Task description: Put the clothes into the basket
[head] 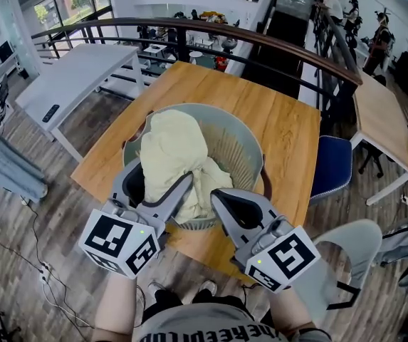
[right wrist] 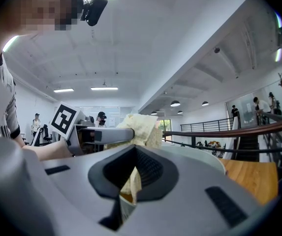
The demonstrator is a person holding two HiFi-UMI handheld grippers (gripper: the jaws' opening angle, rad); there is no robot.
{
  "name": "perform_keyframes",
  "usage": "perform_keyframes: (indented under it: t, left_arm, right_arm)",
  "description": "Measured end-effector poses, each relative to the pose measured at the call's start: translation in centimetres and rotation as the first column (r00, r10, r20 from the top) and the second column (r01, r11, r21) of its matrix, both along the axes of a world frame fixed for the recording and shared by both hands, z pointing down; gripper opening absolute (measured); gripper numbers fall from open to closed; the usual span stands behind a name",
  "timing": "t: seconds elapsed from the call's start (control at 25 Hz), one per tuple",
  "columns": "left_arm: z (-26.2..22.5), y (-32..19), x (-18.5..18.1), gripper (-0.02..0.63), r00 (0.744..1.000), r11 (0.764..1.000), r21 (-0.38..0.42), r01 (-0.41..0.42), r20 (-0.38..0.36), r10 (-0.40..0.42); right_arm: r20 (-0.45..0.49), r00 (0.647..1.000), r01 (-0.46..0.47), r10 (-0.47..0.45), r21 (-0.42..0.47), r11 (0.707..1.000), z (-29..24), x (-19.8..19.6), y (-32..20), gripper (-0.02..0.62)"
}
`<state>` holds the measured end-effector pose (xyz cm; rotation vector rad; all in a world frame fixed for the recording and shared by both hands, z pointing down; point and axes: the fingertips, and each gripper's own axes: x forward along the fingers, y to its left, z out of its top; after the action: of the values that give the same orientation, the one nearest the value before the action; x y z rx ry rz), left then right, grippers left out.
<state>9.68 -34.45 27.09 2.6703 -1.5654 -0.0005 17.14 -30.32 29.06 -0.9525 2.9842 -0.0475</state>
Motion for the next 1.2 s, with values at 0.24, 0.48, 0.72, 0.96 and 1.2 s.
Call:
perform_keyframes:
  t: [0.24,0.48,0.72,0.96,1.2]
  left_arm:
    - [-1.1,0.3,-1.0,0.331,0.999,0.999,0.039,0.028,-0.015,-0.028]
    - [-1.3,0.4,-1.9,0.33,0.999,0.999,0.041,0.031,-0.018,-0.03]
    - [-1.7,1.4,-3.2,0.167,0.999,0.997,0.056,0.045,-0.021,-0.044]
    - [-1.8,2.4,-4.3,0.057,1.0,0.996,0.082,0.025,0.005,-0.025]
    - [-1.7,3.7,-4.8,0.027,0.999,0.996,0.085,-0.03,0.03,0.028]
  right_arm:
    - [0.002,1.0,0.009,-0.009,-0.001,1.0,-0.1,-0.4,0.1,0.009]
    - [0.0,1.0,0.017,-0.017,0.0,1.0,-0.3,-1.4,0.0,0.009]
    - [-0.003,1.0,0.018,-0.018,0.003,1.0,-0.5,-2.4,0.5,0.009]
    - [-0.009,1.0,0.003,-0.003,0.005,1.0,-0.6,-3.6,1.4,0.009]
    - [-0.014,0.999,-0.034,0.034,0.006,0.999,-0.6,-4.9,2.6,0.009]
